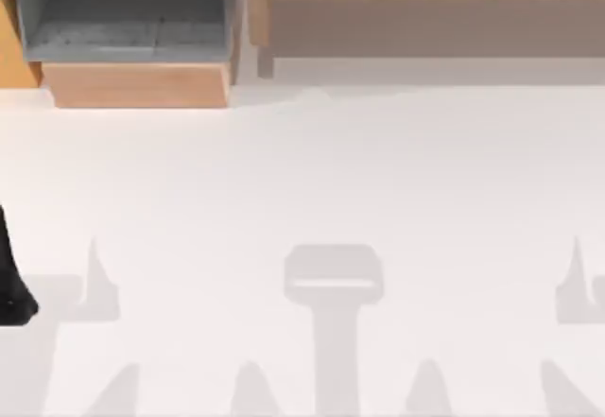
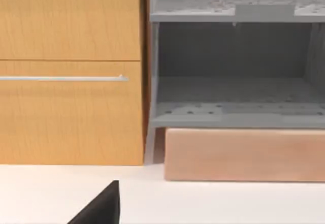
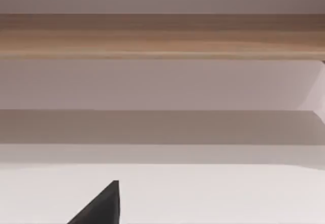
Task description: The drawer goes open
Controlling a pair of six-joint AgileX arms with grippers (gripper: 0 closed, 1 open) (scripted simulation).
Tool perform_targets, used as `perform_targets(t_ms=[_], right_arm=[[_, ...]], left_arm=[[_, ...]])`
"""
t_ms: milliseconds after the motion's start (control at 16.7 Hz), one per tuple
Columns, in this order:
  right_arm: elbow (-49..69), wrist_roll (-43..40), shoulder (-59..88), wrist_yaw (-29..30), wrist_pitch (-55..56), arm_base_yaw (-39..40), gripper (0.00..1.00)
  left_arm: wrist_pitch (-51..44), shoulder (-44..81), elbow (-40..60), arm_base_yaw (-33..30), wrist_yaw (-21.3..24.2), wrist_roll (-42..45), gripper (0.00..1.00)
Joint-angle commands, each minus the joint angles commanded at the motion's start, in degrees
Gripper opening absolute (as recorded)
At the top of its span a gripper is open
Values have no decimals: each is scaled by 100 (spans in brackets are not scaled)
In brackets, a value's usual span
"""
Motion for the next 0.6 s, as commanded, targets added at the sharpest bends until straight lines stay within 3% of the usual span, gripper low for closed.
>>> perform_targets(t_ms=[300,600], right_arm=[[0,0,0,0,0,0,100],[0,0,0,0,0,0,100]], left_arm=[[247,386,263,-177,-191,26,100],[1121,2157,1197,-879,-877,56,100]])
